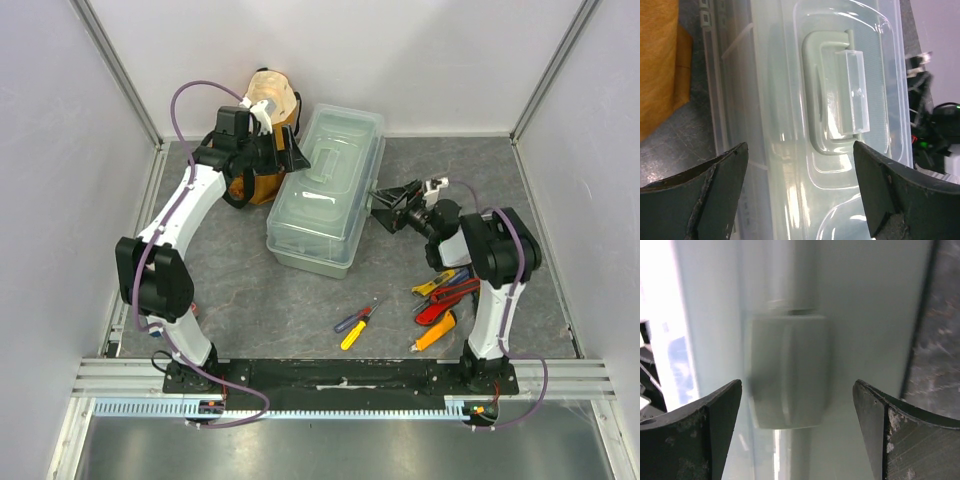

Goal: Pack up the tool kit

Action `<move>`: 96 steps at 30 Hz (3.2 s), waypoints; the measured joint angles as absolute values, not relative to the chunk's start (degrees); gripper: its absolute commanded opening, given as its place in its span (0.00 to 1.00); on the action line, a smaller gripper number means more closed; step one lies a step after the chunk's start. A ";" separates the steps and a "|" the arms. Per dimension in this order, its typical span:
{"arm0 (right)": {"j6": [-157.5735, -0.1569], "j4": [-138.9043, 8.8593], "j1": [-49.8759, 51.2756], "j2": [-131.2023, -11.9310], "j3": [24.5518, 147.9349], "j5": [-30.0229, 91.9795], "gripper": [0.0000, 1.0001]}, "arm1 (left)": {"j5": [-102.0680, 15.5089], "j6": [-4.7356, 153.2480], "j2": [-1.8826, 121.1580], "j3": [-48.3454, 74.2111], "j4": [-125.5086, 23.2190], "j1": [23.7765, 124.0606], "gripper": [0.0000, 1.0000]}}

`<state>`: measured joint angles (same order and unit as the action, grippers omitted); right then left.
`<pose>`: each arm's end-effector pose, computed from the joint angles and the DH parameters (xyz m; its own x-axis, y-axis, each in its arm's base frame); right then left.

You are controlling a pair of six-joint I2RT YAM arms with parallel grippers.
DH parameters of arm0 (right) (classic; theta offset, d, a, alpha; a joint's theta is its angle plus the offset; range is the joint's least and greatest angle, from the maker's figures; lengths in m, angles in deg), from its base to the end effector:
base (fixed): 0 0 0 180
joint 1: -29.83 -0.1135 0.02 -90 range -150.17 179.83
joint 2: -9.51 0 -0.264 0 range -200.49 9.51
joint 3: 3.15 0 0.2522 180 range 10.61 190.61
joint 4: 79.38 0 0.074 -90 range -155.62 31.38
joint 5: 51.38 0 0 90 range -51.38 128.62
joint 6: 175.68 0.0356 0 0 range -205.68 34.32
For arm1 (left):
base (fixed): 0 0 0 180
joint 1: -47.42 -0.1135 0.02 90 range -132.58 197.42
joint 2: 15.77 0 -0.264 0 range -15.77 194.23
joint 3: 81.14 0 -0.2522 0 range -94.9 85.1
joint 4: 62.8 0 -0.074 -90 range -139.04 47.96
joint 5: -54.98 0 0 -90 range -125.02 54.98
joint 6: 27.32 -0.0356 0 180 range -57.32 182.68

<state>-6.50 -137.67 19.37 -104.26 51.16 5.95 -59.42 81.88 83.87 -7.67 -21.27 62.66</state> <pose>0.3491 0.0840 0.1358 -0.6752 0.7162 -0.1769 -0.1086 0.1406 0.9841 0.3841 -0.1199 0.3435 -0.7045 -0.1185 -0.6998 0.3554 0.7945 -0.4923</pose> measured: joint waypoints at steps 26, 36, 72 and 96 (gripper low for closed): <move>0.16 -138.87 19.17 -111.85 59.56 -0.23 0.68 | -64.16 82.51 88.35 -7.65 -21.23 60.98 0.83; -4.30 -137.76 19.17 -111.37 59.56 -0.34 0.52 | -64.60 82.05 88.70 -7.95 -21.03 60.98 0.80; -17.85 -122.15 17.97 -103.87 61.87 11.46 0.98 | -63.53 87.36 89.35 -4.57 -30.15 61.20 0.80; -9.08 -130.41 18.06 -111.08 67.01 17.91 0.98 | -60.06 97.27 91.04 -1.42 -41.82 62.95 0.84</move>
